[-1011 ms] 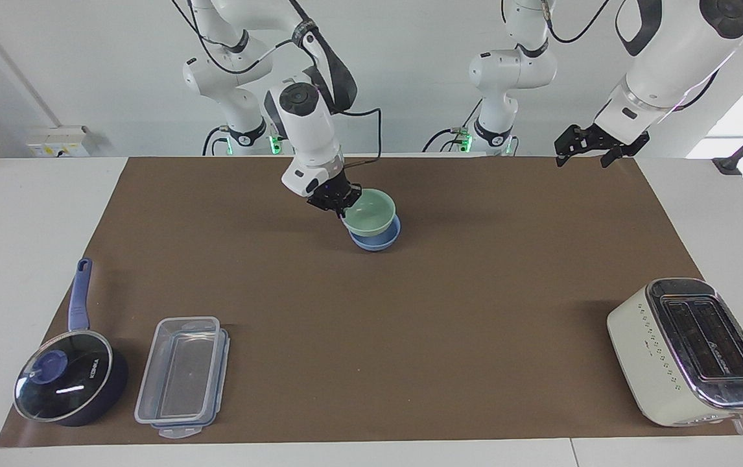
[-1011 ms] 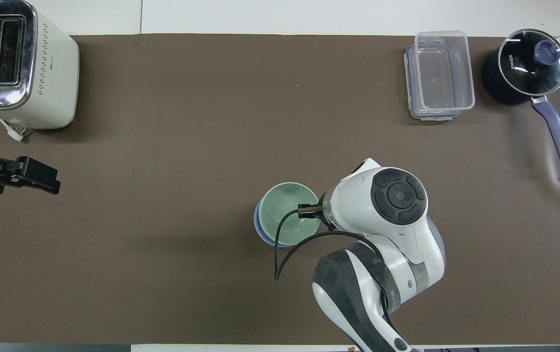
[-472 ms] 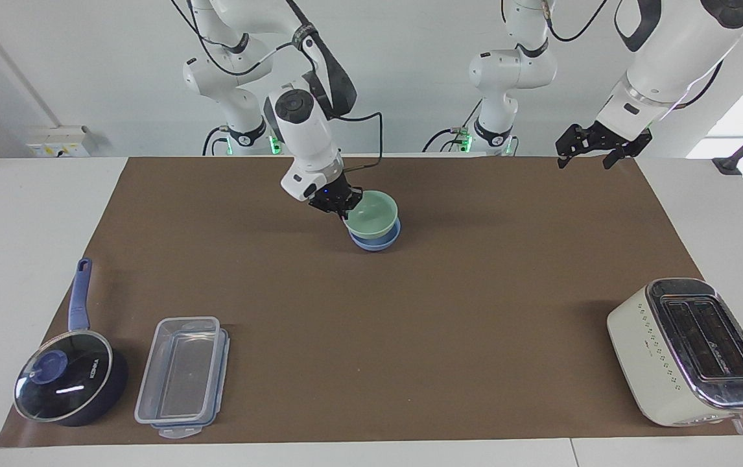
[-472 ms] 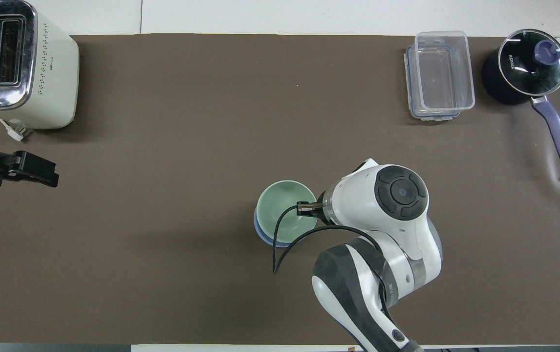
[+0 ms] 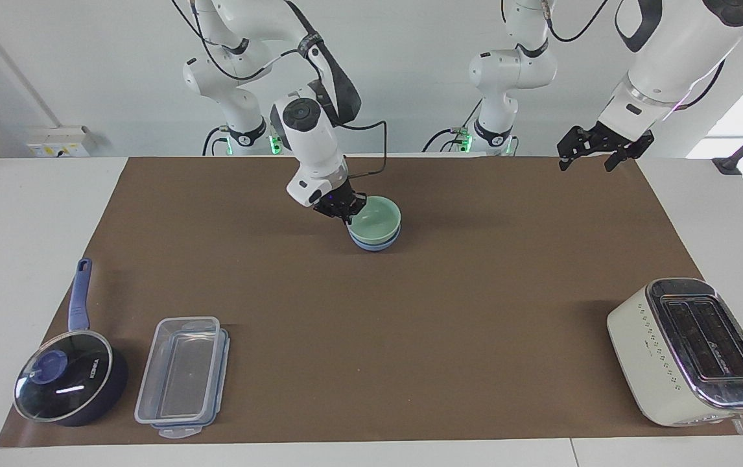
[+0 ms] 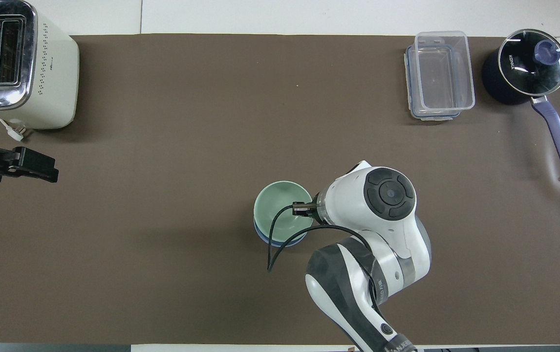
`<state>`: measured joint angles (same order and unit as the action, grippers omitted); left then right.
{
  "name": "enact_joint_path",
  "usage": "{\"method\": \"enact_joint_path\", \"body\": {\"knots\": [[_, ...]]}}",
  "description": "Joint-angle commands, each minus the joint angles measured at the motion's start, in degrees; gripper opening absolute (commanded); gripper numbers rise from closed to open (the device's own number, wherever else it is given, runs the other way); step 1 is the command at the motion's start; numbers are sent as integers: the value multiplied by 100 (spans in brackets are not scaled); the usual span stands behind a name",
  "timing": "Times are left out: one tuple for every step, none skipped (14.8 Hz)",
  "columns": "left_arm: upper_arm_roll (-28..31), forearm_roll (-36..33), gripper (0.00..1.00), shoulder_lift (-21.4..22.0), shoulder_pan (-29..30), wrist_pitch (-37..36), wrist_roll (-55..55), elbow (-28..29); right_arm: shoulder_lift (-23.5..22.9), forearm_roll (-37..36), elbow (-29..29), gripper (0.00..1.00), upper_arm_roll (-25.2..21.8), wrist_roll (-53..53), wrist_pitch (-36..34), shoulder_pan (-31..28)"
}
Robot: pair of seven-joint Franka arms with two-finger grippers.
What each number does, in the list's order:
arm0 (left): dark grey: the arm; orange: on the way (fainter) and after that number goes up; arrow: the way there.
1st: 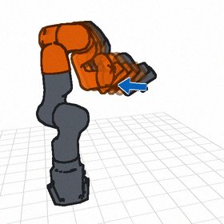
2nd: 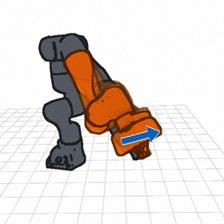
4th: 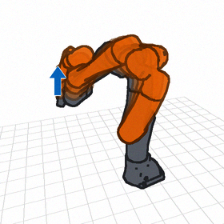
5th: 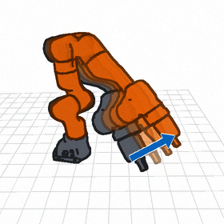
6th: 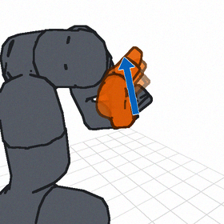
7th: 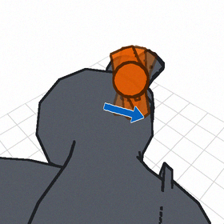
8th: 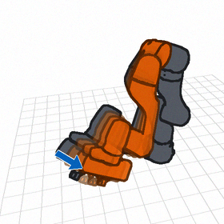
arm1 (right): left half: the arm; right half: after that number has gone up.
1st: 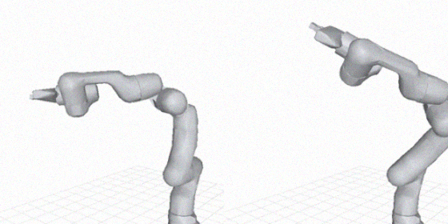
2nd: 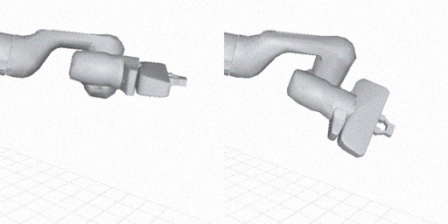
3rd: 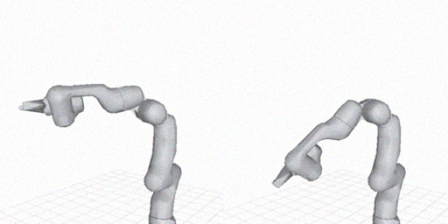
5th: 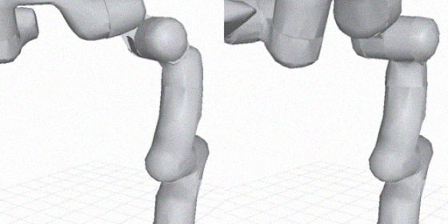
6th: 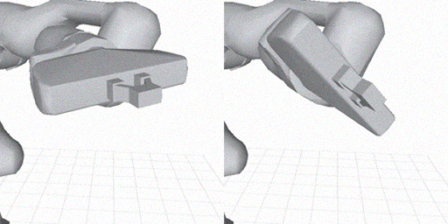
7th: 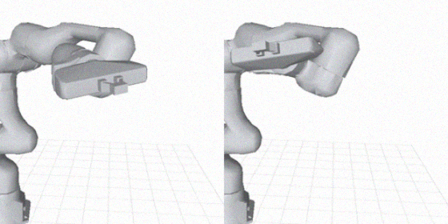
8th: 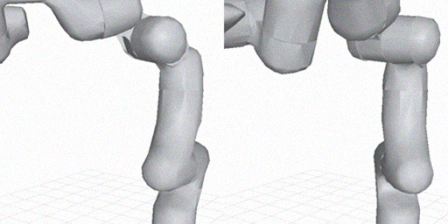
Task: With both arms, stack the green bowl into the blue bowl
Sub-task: 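Lower the green bowl into the blue bowl with the right gripper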
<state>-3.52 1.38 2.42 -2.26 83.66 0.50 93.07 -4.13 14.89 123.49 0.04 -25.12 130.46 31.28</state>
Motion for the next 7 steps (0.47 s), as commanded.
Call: {"method": "enact_joint_path", "body": {"knots": [[36, -165, 100, -4, -82, 89, 64, -17, 97, 111, 176, 0, 5, -64, 147, 9], [35, -173, 100, -13, -82, 89, 64, -17, 97, 111, 185, 0, 5, -64, 155, 18], [44, -173, 100, -13, -73, 89, 64, -17, 105, 111, 202, 0, 5, -64, 155, 18], [36, -173, 100, -22, -73, 89, 64, -17, 106, 111, 202, 0, 5, -64, 155, 36], [35, -173, 100, -22, -73, 80, 64, -25, 106, 111, 202, 0, 5, -64, 155, 36], [27, -173, 100, -5, -73, 80, 64, -17, 106, 111, 211, 0, 5, -64, 164, 36], [18, -173, 100, 30, -64, 89, 64, -17, 106, 111, 211, 0, 5, -64, 164, 44]]}}
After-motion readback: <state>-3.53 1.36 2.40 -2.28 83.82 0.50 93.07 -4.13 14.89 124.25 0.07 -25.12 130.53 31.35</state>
